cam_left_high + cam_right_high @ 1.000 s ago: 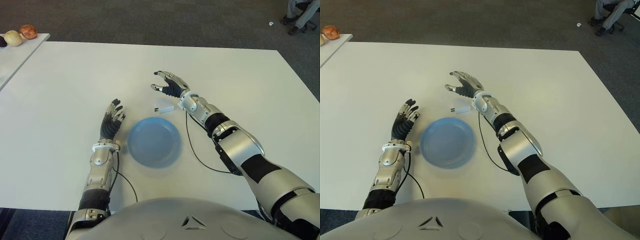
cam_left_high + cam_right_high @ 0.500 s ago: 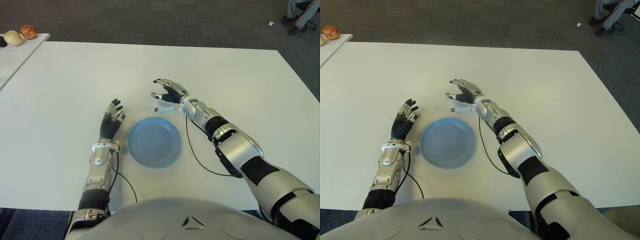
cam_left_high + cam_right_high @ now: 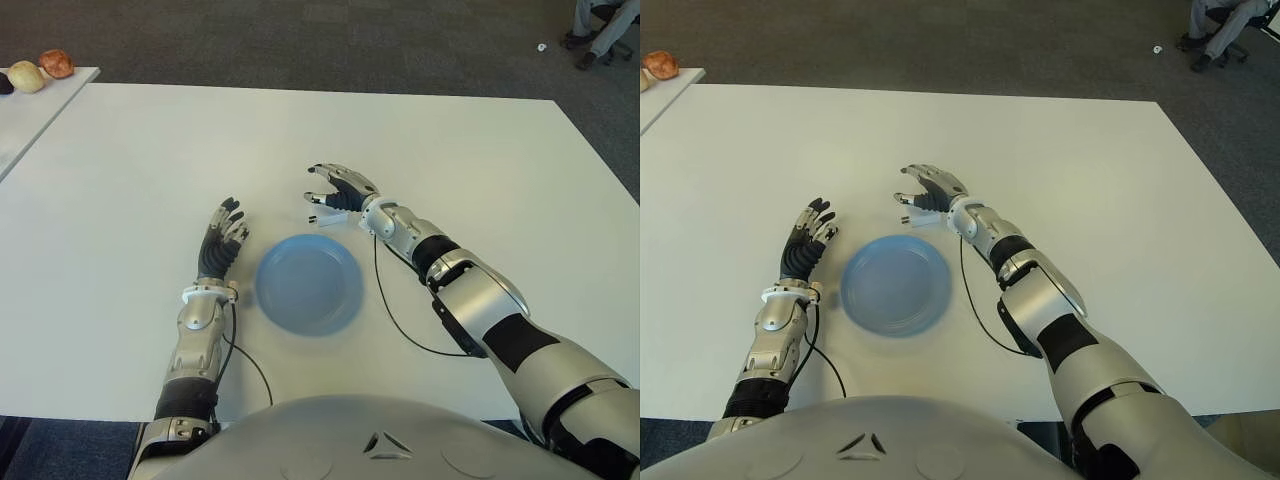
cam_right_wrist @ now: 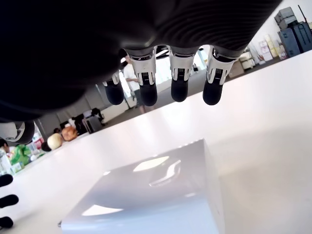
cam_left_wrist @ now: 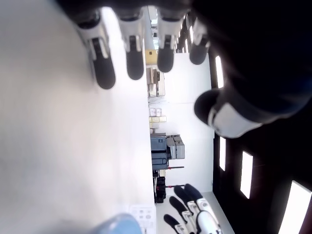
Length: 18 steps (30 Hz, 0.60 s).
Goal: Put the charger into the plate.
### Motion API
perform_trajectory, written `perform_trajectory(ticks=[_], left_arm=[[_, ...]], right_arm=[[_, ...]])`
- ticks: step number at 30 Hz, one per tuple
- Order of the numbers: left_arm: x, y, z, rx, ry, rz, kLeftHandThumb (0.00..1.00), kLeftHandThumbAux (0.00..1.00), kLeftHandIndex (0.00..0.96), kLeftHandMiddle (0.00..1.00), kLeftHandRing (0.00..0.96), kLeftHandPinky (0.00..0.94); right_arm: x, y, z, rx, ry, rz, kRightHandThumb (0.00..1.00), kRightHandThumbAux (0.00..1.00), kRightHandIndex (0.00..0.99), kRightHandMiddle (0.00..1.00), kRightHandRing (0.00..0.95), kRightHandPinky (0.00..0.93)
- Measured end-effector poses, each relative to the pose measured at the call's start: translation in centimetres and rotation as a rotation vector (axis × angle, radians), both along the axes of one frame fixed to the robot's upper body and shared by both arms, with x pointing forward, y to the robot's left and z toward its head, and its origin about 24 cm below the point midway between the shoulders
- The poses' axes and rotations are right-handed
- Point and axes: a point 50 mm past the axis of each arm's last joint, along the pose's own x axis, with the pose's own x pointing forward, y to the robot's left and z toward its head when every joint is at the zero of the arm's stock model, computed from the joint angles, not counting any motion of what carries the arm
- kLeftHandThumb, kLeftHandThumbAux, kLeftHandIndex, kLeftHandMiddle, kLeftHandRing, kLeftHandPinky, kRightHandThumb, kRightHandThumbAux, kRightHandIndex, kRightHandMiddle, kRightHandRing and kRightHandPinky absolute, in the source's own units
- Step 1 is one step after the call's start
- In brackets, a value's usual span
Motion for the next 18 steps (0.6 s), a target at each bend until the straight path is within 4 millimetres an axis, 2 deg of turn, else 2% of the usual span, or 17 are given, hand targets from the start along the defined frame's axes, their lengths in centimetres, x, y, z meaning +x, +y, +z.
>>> perform_trajectory(ticks=[18], left_arm=[[0.0,0.3,0.0,-0.016,-0.002,0.013,0.038,0.641,0.002,0.111,0.142,0.19]], right_arm=[[-0.4,-1.6,-0.6,-0.042,-0.037,0.011,0.328,0.234,0.0,0.0,0.0,0.0]])
